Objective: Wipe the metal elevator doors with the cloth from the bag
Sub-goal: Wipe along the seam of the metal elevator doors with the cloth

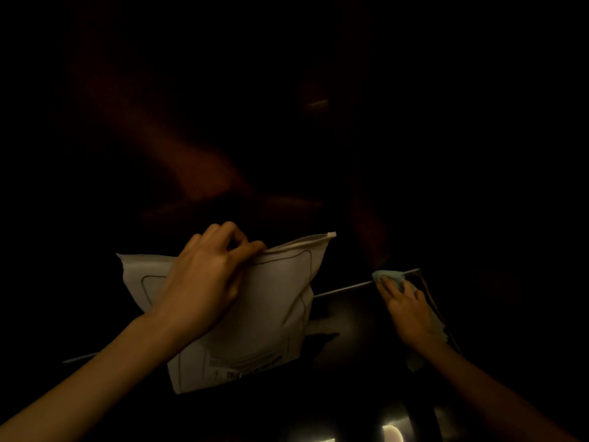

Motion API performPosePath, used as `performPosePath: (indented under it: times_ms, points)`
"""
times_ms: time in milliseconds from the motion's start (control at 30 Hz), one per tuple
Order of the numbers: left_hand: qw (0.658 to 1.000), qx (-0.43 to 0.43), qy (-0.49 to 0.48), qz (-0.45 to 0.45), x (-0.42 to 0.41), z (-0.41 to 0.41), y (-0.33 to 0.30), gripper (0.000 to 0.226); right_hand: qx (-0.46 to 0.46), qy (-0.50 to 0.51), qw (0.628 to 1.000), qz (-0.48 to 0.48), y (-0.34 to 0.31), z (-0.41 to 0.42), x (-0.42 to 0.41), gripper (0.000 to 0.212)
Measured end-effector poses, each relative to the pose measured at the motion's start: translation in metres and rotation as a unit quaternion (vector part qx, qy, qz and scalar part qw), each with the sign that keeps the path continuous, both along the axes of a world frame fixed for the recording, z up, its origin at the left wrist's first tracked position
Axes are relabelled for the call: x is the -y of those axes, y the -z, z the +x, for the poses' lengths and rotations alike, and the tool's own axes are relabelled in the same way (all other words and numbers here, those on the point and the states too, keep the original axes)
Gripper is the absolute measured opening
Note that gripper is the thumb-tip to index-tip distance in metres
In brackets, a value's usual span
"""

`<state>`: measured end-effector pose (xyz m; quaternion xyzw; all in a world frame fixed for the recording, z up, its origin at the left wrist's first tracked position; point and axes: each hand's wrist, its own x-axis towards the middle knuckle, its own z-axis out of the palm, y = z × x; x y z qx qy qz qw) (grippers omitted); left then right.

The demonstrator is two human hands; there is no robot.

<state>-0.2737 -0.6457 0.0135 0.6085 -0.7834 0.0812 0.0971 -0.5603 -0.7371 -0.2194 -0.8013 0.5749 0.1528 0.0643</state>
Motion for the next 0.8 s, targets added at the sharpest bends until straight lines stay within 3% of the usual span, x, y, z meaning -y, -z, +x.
performPosePath:
  times_ms: [167,333,433,600,700,800]
  points:
    - [0.999,0.012,0.039,-0.009,0.016,-0.029,0.007,0.036,0.064,0.106,0.992,-0.003,-0.004,-0.023,0.004,0.072]
    - [0.999,-0.006,0.041,-0.019,0.022,-0.041,0.022,0.034,0.191,0.247,0.95,0.007,-0.002,-0.013,-0.003,0.079]
    - [0.999,-0.01,0.042,-0.022,0.029,-0.051,0.027,0.038,0.305,0.31,0.901,-0.005,0.002,0.002,0.001,0.079]
    - [0.998,-0.001,0.041,-0.047,0.029,-0.056,0.032,0.037,0.485,0.393,0.776,-0.087,-0.005,0.033,-0.006,0.083]
    - [0.998,-0.015,0.035,-0.049,0.028,-0.049,0.033,0.037,0.544,0.359,0.735,-0.189,-0.019,0.05,-0.011,0.083]
    - [0.998,-0.027,0.025,-0.043,0.026,-0.048,0.043,0.033,0.568,0.335,0.716,-0.231,-0.018,0.055,-0.01,0.079]
